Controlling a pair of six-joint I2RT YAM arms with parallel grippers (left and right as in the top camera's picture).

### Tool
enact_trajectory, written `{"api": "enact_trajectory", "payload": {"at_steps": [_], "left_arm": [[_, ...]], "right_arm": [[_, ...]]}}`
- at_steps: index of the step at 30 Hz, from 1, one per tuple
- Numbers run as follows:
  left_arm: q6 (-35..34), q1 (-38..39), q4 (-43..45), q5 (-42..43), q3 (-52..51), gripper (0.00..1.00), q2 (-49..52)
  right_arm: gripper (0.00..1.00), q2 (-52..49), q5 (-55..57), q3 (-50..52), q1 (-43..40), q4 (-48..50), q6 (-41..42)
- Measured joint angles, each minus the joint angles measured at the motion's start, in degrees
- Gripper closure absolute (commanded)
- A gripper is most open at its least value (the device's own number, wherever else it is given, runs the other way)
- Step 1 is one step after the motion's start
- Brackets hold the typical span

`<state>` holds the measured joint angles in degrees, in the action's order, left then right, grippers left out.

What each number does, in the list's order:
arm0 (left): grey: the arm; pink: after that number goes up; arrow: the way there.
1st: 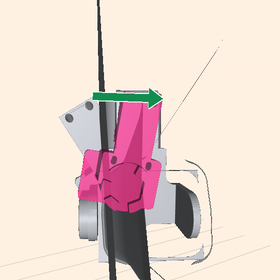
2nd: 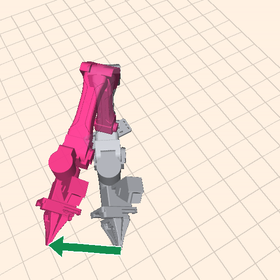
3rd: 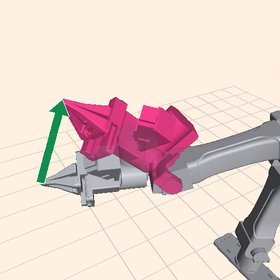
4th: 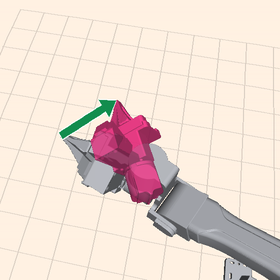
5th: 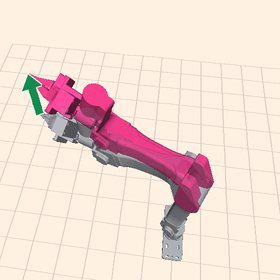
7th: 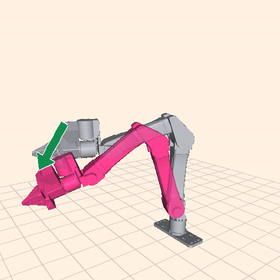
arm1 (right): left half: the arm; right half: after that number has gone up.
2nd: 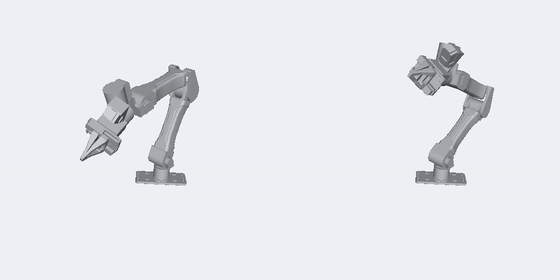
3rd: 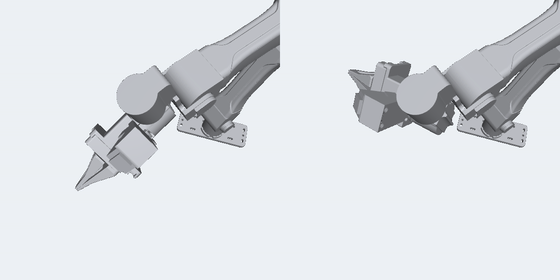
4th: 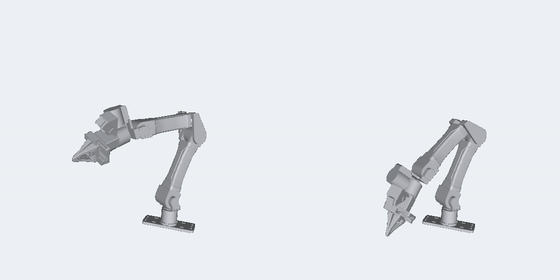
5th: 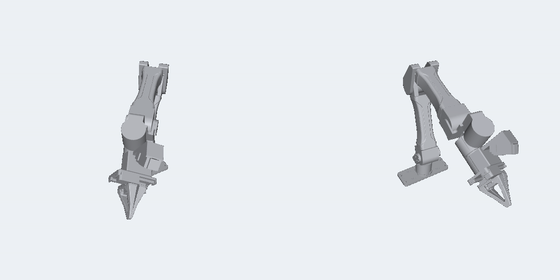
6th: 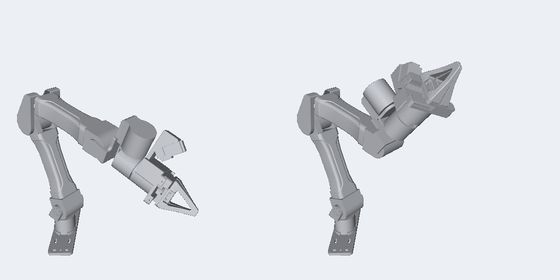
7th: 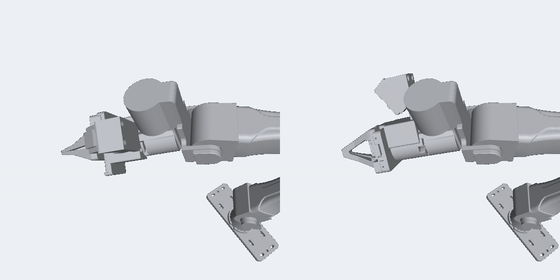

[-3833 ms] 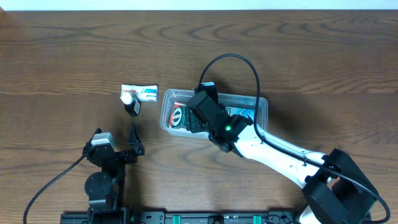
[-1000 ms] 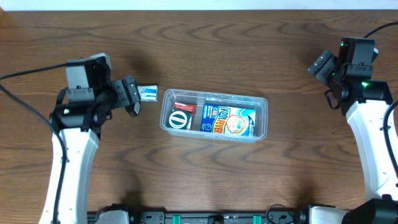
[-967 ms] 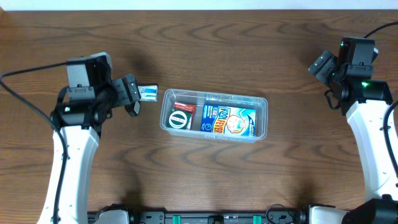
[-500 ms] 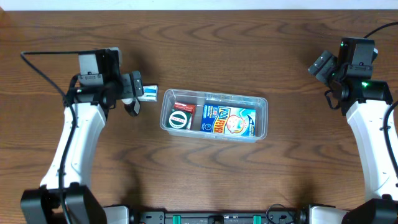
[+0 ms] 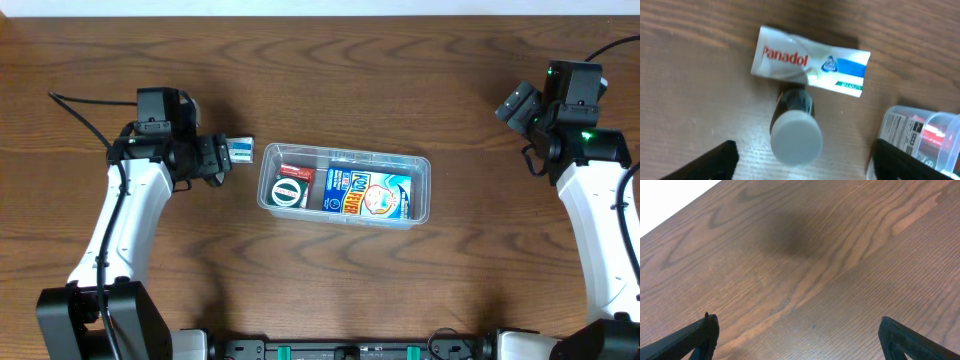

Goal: Pack container
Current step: 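Move left gripper to the dark medicine bottle and grasp it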

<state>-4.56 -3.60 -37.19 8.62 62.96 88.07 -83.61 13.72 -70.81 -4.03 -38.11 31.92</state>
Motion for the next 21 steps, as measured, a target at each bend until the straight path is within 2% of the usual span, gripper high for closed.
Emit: {"api": "enact_trajectory", "payload": {"at_steps": [4,21], "left_arm": [[-0.5,0.0,0.1,0.0,0.0,0.38,0.0],[-0.3,0.0,1.9,0.0,0.0,0.38,2.6]], "right_arm": [[0.01,0.0,0.0,0.0,0.0,0.0,0.0],[0.01,0.0,0.0,0.0,0.0,0.0,0.0]]}}
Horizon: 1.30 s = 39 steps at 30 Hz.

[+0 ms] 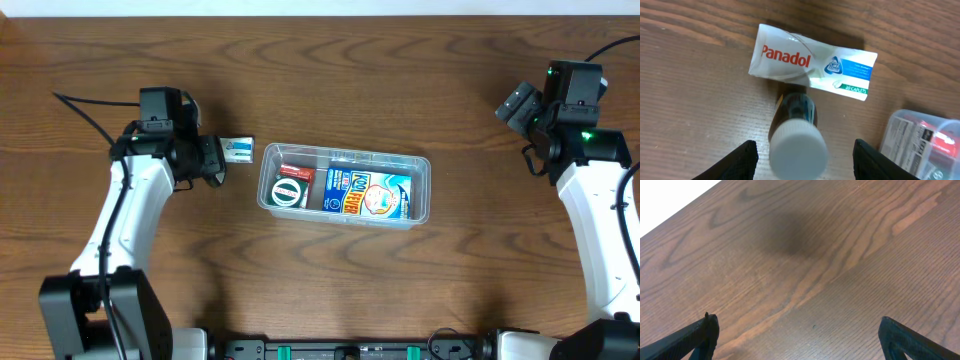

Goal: Pack container
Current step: 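Move left gripper to the dark medicine bottle and grasp it, then carry the bottle into the container and set it upright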

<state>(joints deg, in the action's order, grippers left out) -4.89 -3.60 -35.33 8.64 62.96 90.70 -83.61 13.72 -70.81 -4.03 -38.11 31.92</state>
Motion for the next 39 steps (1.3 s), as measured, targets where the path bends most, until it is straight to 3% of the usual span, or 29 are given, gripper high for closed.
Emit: {"api": "enact_trajectory", "payload": {"at_steps": [3,12,19,30,39], "left_arm": [[0.0,0.0,1.4,0.0,0.0,0.38,1.4],[0.0,0.0,2.6,0.0,0.0,0.68,1.7],[0.0,0.0,2.4,0.0,0.0,0.86,1.7],[-1.8,0.0,-1.2,0.0,0.1,0.88,-1.7],[-11.1,0.0,-4.0,3.5,2.5,0.88,-19.0]], "right_arm": [[0.01,0.0,0.0,0.0,0.0,0.0,0.0],[0.01,0.0,0.0,0.0,0.0,0.0,0.0],[0.01,0.0,0.0,0.0,0.0,0.0,0.0],[0.01,0.0,0.0,0.0,0.0,0.0,0.0],[0.01,0.0,0.0,0.0,0.0,0.0,0.0]]}}
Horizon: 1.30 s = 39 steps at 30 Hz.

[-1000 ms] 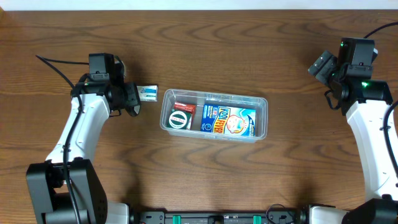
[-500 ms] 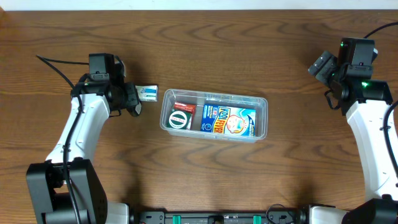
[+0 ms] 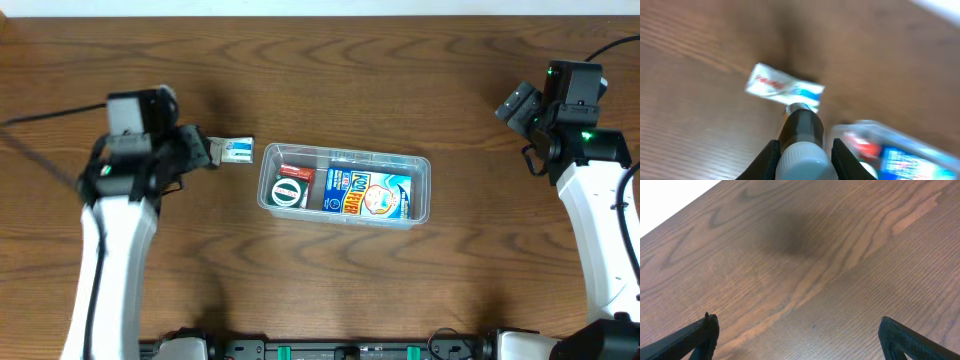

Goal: Pack container
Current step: 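Carry the bottle into the container and set it upright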

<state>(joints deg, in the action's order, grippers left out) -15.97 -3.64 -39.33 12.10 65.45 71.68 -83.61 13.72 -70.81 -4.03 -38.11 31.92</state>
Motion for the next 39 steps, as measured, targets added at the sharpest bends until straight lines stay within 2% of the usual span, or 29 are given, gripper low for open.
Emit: {"api": "enact_trajectory", "payload": {"at_steps": [5,16,28,39], "left_arm": [[-5.6,2.9,-0.6,6.4,0.5,0.88,-5.0],[-11.6,20.6,0.3,10.0,0.5,0.88,-2.3],[-12.6,31.5,0.6,0.3,0.5,0.87,6.9],[-12.5,35.1,2.1,-7.0,0.5,0.87,16.7]], "right_arm": [[0.01,0.0,0.0,0.0,0.0,0.0,0.0],[0.01,0.0,0.0,0.0,0.0,0.0,0.0],[0.01,0.0,0.0,0.0,0.0,0.0,0.0],[0.01,0.0,0.0,0.0,0.0,0.0,0.0]]}}
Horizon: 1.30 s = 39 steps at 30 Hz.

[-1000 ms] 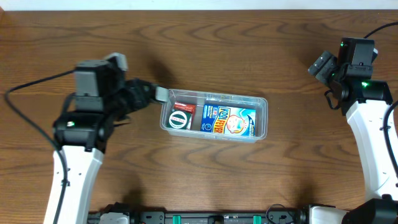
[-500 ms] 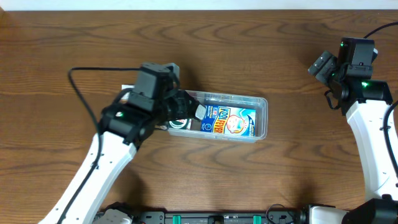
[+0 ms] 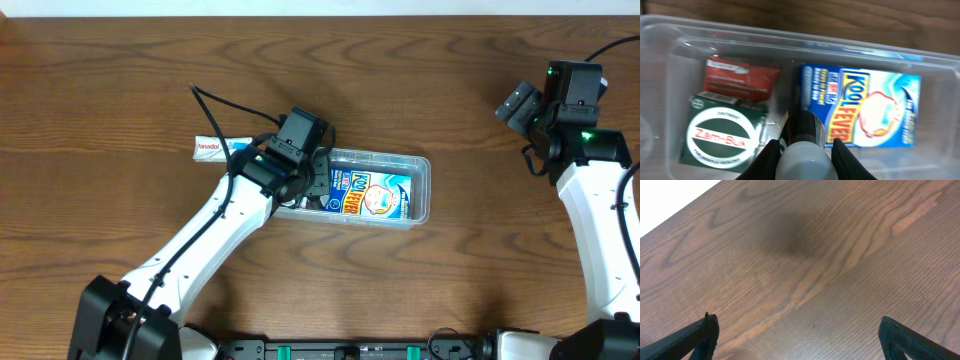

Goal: Pack container
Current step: 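Carry the bottle into the container and set it upright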

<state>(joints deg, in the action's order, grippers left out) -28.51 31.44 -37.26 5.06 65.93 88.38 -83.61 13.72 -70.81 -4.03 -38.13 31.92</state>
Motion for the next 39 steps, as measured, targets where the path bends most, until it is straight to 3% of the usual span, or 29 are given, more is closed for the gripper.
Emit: {"api": "enact_trajectory", "payload": {"at_steps": [25,30,32,39], "left_arm": [[0.0,0.2,2.8,-6.3,0.0,0.86,5.3],[-0.3,0.2,3.3,-6.8,0.0,0.47,5.4],[0.0,0.2,3.5,-7.1,0.0,0.38,5.4],[-0.2,0.2,4.1,-7.2,0.0,0.28,5.4]], "right_arm": [[0.01,0.0,0.0,0.0,0.0,0.0,0.0],[0.01,0.0,0.0,0.0,0.0,0.0,0.0],[0.01,0.0,0.0,0.0,0.0,0.0,0.0],[0.01,0.0,0.0,0.0,0.0,-0.1,0.0]]}}
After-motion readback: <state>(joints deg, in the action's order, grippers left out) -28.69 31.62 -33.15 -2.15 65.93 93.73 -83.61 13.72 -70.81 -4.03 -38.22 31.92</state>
